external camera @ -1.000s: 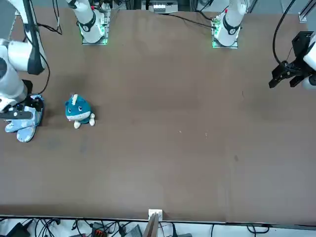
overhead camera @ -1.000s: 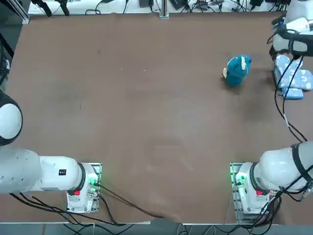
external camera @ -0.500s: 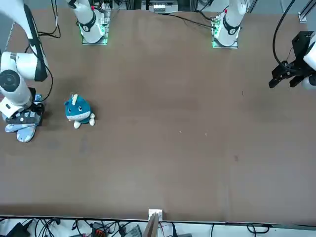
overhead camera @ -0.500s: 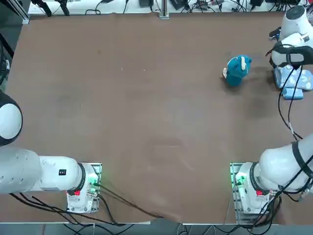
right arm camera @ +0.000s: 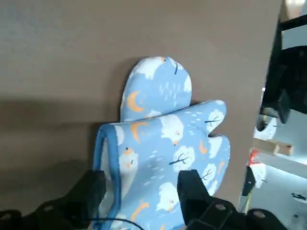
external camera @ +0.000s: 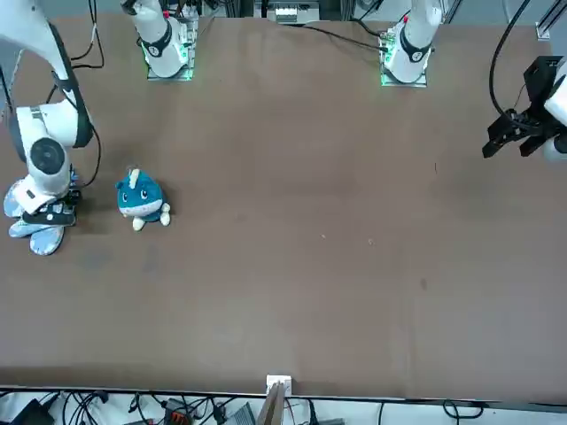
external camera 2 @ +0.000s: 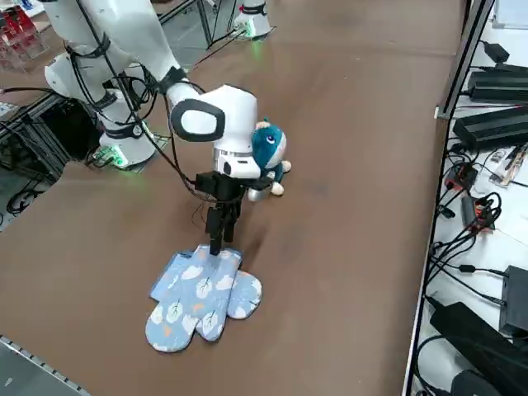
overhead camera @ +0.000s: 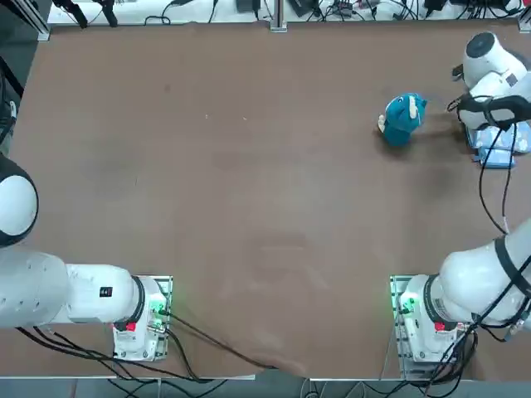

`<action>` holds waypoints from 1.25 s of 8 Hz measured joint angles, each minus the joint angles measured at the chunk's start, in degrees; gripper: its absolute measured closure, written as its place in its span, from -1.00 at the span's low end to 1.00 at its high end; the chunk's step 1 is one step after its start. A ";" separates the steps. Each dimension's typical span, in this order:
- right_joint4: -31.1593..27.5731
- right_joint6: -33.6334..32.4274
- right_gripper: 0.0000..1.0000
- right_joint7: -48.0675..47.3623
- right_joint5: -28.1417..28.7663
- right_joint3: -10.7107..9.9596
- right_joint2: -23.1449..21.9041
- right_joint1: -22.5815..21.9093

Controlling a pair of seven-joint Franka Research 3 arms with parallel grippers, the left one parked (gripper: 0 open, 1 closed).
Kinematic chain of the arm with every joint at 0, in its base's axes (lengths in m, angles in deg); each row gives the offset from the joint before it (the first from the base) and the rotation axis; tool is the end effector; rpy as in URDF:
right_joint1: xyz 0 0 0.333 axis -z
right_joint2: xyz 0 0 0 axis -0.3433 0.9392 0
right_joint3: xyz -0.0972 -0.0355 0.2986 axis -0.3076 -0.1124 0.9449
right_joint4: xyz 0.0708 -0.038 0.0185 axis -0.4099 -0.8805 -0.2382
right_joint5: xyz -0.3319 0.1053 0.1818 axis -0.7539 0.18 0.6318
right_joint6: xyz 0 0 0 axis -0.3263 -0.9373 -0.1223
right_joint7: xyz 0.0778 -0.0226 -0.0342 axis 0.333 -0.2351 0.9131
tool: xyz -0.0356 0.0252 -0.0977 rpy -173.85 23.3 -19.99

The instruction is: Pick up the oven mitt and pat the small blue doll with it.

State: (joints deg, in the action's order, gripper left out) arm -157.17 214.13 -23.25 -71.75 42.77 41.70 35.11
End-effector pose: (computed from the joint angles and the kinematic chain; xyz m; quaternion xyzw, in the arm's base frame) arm 0.5423 -0.1859 0.2211 0.9416 0.0526 -0.0047 0.3326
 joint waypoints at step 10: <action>0.11 0.01 -0.56 -4.60 -3.50 -0.11 3.03 1.00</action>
State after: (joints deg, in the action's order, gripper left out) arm -157.07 214.14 -27.85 -75.25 42.65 44.73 36.12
